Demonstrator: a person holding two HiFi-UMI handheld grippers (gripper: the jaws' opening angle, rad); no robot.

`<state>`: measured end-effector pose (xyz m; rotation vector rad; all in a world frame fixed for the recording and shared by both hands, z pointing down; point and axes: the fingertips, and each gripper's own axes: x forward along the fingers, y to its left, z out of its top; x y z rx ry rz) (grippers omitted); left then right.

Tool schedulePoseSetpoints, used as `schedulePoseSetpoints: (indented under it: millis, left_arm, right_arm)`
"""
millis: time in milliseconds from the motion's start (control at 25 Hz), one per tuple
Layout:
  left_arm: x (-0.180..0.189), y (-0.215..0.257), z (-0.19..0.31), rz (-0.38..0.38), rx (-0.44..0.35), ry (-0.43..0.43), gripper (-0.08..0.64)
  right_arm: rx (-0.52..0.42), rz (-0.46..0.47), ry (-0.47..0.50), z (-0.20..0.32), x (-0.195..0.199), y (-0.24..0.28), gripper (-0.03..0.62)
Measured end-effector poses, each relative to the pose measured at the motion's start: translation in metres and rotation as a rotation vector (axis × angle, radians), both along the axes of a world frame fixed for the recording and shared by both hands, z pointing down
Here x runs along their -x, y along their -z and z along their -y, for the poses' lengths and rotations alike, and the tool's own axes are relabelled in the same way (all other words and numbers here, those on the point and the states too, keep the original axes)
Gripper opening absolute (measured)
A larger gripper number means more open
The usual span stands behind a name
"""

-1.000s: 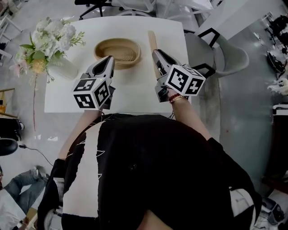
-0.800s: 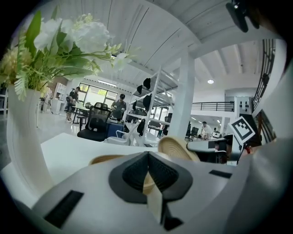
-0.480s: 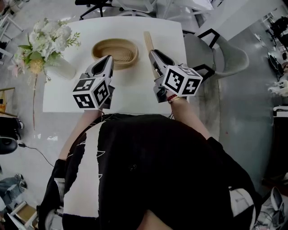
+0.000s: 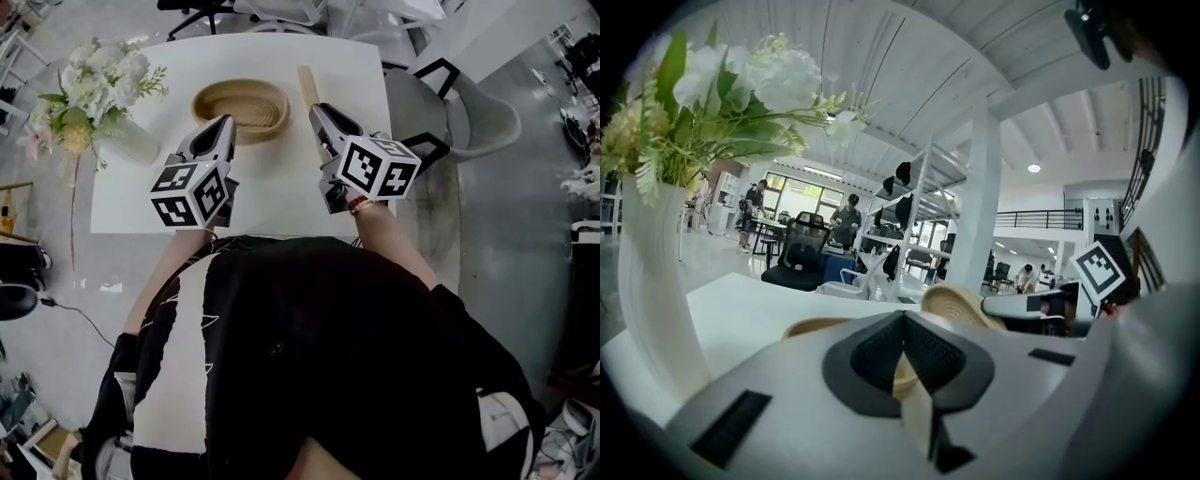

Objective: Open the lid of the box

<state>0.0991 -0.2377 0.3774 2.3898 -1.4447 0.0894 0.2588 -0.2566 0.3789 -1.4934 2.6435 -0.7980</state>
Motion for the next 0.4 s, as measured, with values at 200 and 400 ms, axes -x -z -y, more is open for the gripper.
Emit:
schedulePoseSetpoints:
  millis: [200, 400]
  left_arm:
    - [0.0026, 0.0000, 0.0002, -0.003, 0.000, 0.002, 0.009]
    - [0.0026, 0.0016, -0.0001, -0.009, 0.000, 0.003, 0.009]
  right_arm:
    - [-0.002, -0.005, -0.006, 0.0000, -0.0002, 0.0001, 0.066]
    - [0.001, -0.011, -0.002, -0.0017, 0.0010, 0.0006, 0.066]
